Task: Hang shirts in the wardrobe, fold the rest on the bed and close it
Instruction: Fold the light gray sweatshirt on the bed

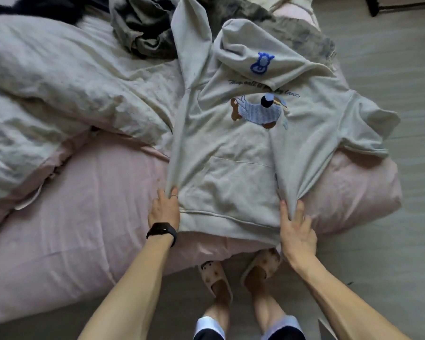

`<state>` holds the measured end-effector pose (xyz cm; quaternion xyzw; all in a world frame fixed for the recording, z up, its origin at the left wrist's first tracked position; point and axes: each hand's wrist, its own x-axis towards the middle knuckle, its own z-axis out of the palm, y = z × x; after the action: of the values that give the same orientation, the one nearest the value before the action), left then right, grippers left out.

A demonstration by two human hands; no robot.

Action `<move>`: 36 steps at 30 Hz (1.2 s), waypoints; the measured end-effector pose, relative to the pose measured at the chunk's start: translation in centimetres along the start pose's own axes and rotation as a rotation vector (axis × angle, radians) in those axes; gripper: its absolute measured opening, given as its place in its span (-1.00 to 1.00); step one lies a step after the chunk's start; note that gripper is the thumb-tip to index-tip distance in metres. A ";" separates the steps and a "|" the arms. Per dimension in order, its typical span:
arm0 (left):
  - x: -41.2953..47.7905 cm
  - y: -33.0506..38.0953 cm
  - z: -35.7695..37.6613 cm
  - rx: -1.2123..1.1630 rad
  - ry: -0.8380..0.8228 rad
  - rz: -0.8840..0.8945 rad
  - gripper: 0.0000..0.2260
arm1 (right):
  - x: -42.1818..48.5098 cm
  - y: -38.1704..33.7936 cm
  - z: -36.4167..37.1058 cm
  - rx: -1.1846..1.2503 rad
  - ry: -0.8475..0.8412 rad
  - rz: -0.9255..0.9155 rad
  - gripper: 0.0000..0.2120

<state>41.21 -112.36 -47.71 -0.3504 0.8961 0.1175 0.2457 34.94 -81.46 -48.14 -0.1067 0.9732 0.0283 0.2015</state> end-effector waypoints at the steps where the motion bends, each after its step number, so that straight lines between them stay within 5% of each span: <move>1: -1.0 -0.3 0.2 0.064 -0.009 0.021 -0.50 | -0.3 1.0 -0.6 -0.047 0.023 -0.009 -0.32; 7: -8.3 0.1 3.5 0.230 -0.082 -0.006 -0.53 | -2.5 6.7 -2.0 -0.138 -0.022 0.045 -0.46; 15: -13.7 1.8 8.8 0.277 -0.192 -0.089 -0.45 | -5.7 10.7 3.5 -0.062 -0.278 0.211 -0.23; 18: -11.7 4.1 9.3 0.266 -0.104 0.070 -0.29 | -4.5 8.8 4.2 -0.050 -0.112 0.078 -0.24; 22: -7.3 9.5 9.1 0.199 0.002 0.363 -0.35 | 0.5 4.5 3.9 0.105 0.137 -0.222 -0.33; 31: -3.4 10.2 9.4 0.238 -0.221 0.335 -0.44 | 6.4 4.0 1.9 -0.078 -0.327 -0.249 -0.40; 36: -0.7 12.7 3.5 0.171 -0.122 0.395 -0.52 | 10.0 0.7 -4.4 -0.083 -0.211 -0.289 -0.48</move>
<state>34.17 -101.36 -49.80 -0.1384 0.9374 0.1080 0.3006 24.17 -83.22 -48.06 -0.2503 0.9191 0.0504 0.3000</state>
